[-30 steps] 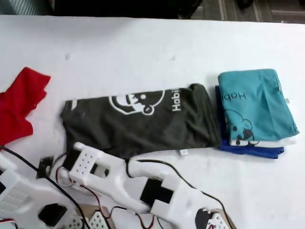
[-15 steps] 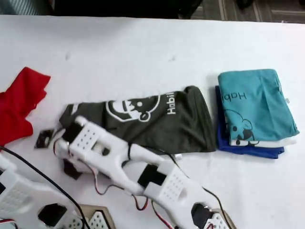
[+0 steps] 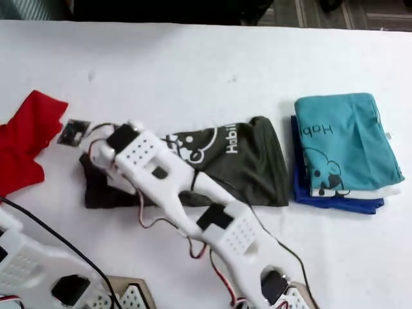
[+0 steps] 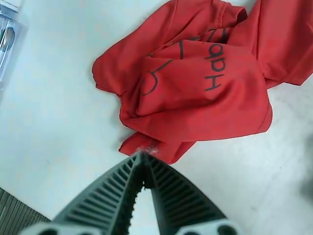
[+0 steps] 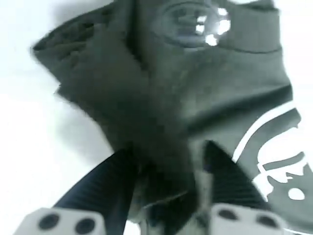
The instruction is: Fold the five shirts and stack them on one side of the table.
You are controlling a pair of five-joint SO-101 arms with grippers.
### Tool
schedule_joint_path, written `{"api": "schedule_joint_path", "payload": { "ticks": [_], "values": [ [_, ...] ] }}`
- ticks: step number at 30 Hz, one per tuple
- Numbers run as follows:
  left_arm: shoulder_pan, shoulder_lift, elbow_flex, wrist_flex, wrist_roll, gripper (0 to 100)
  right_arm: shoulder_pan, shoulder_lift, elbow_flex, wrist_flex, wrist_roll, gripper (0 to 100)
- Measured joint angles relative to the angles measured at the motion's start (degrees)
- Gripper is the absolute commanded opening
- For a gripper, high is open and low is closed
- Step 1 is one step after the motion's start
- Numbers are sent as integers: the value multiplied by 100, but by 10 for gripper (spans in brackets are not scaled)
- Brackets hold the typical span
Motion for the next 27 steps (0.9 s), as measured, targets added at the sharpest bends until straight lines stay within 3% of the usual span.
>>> {"api": "schedule_joint_path", "payload": {
  "ticks": [5,11,14,19,27],
  "values": [
    [0,0,0,0,0,27,273,545,-360,70,0,394],
    [0,0,0,0,0,27,554,633,-1574,862,0,344],
    [0,0,0,0,0,27,615,633,-2145,1187,0,255],
    [0,0,0,0,0,27,404,624,-2312,1275,0,9],
    [0,0,0,0,0,27,-431,571,-2207,1248,9,20]
  ]
}}
